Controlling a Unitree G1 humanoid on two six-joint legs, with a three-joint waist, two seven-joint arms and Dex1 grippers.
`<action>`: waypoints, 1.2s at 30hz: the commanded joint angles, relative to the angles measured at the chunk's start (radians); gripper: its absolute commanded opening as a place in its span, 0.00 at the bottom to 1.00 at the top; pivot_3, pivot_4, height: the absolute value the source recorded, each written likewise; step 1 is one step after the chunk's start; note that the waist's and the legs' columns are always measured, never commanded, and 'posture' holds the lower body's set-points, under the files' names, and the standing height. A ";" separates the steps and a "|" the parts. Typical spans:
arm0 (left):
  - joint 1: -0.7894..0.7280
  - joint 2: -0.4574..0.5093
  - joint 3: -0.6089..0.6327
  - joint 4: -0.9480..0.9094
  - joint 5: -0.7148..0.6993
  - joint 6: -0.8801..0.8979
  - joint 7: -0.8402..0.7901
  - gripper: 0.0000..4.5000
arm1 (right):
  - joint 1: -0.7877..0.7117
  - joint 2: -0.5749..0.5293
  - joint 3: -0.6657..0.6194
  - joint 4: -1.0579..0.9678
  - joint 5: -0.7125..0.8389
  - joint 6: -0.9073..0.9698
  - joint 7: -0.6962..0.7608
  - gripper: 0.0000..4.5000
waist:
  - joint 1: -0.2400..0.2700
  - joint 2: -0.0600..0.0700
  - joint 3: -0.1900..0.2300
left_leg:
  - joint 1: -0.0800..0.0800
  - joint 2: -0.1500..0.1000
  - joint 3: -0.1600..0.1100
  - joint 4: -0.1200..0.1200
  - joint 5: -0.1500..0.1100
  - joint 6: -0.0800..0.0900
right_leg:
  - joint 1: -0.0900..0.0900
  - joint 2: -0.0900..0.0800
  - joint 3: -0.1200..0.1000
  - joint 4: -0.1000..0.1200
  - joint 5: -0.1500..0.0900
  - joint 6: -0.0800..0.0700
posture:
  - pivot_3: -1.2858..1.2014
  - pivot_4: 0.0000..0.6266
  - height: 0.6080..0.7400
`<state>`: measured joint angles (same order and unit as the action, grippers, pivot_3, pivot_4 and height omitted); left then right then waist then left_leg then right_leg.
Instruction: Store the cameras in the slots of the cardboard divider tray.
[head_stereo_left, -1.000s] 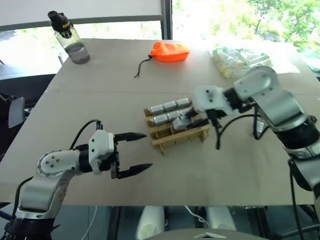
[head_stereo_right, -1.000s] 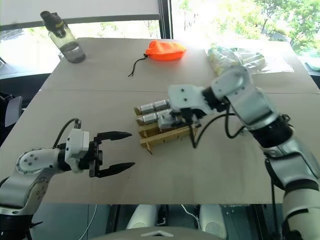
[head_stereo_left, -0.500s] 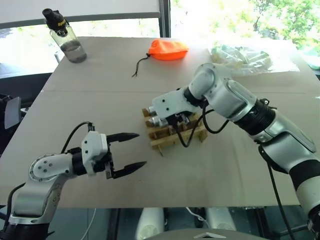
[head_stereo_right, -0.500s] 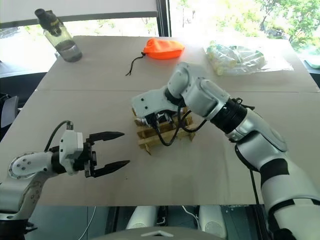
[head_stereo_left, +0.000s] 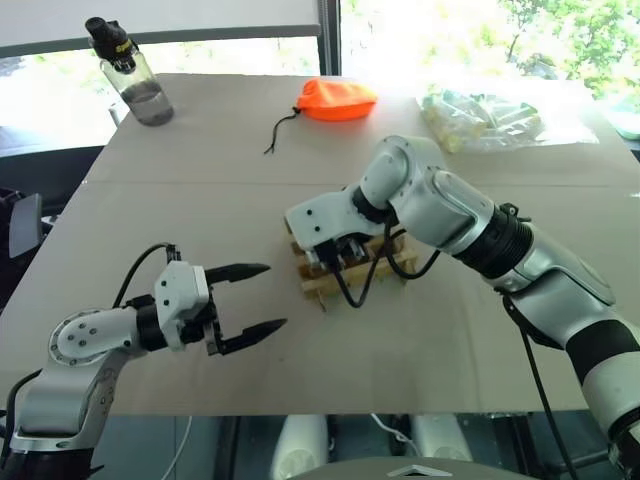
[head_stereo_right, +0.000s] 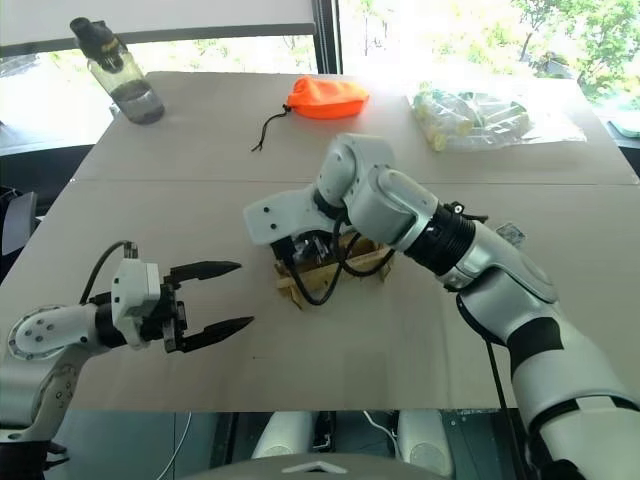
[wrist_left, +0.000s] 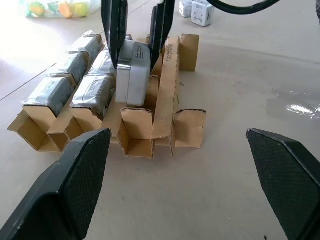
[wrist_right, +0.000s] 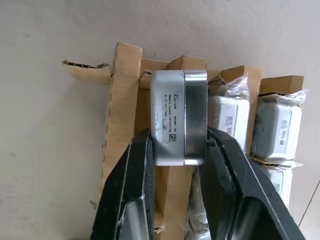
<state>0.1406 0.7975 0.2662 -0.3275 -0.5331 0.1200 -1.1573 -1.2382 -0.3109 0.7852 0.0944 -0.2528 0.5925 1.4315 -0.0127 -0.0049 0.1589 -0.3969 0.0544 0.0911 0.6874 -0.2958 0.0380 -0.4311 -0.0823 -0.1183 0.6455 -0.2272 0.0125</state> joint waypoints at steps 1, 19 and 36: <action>-0.011 0.010 0.012 -0.002 0.001 -0.019 -0.010 1.00 | 0.003 -0.003 0.009 -0.076 -0.010 0.031 0.010 0.16 | -0.001 0.000 0.000 | 0.000 0.000 0.000 0.000 0.000 0.000 | 0.000 0.000 0.000 0.000 0.000 0.000 | 0.52 0.24 0.89; -0.030 -0.006 -0.010 -0.001 0.017 -0.019 -0.006 1.00 | 0.031 0.032 0.036 -0.048 -0.023 0.075 -0.041 0.27 | -0.002 -0.001 0.000 | 0.001 0.000 0.002 0.000 0.000 -0.001 | 0.000 0.000 0.000 0.001 0.000 0.000 | 0.52 0.24 0.89; -0.069 -0.010 -0.032 0.022 0.013 -0.027 -0.009 1.00 | 0.071 -0.120 -0.134 -0.290 0.205 0.329 0.077 0.98 | 0.002 -0.001 -0.001 | -0.001 0.000 -0.001 0.000 0.001 -0.001 | 0.000 0.000 0.000 0.000 0.000 0.000 | 0.52 0.24 0.89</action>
<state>0.0781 0.7901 0.2257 -0.2956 -0.5122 0.1093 -1.1650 -1.1803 -0.4068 0.7208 -0.1278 -0.1002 0.8658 1.4881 -0.0110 -0.0062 0.1582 -0.3975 0.0540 0.0895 0.6876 -0.2953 0.0372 -0.4310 -0.0826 -0.1189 0.6456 -0.2271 0.0125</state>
